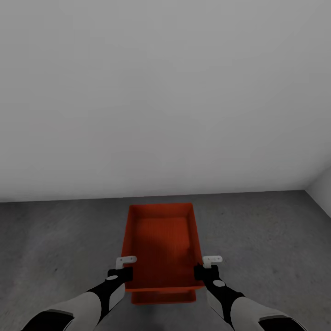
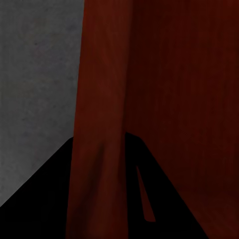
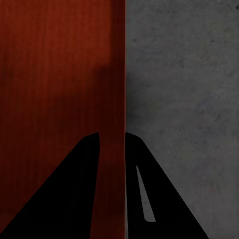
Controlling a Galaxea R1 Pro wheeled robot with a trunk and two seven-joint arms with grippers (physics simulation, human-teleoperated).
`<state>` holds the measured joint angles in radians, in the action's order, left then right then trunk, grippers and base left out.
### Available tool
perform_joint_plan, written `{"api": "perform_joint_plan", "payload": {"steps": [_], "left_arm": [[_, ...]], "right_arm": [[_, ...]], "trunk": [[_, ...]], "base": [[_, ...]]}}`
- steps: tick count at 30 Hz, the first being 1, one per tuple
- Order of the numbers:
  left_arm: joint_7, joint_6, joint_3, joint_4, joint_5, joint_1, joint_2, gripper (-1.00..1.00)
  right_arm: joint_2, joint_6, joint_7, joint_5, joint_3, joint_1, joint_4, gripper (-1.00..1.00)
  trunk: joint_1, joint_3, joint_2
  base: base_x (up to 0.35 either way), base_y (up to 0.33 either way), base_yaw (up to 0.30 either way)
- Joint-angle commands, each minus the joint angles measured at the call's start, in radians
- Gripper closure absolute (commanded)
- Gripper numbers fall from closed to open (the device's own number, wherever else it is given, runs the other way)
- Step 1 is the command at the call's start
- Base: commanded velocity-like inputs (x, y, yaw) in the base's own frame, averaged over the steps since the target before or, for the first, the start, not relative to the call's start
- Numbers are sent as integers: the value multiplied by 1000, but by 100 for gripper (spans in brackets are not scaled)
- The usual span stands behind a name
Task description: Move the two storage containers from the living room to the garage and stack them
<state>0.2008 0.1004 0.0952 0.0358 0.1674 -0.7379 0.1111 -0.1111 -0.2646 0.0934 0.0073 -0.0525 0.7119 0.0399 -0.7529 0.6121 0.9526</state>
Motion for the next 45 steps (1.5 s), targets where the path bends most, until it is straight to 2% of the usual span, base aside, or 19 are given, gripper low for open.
{"api": "perform_joint_plan", "payload": {"steps": [1, 16, 45], "left_arm": [[8, 5, -38, -4, 18, 0, -8, 100], [8, 4, -38, -4, 17, 0, -8, 100], [9, 4, -38, -4, 18, 0, -8, 100]], "right_arm": [[-1, -16, 5, 23, 75, 1, 3, 100], [-1, -16, 4, 23, 75, 1, 3, 100], [-1, -16, 4, 23, 75, 1, 3, 100]], "trunk": [[0, 1, 1], [0, 1, 1], [0, 1, 1]], "base": [[0, 0, 0], [-71, 0, 0], [-2, 0, 0]]}}
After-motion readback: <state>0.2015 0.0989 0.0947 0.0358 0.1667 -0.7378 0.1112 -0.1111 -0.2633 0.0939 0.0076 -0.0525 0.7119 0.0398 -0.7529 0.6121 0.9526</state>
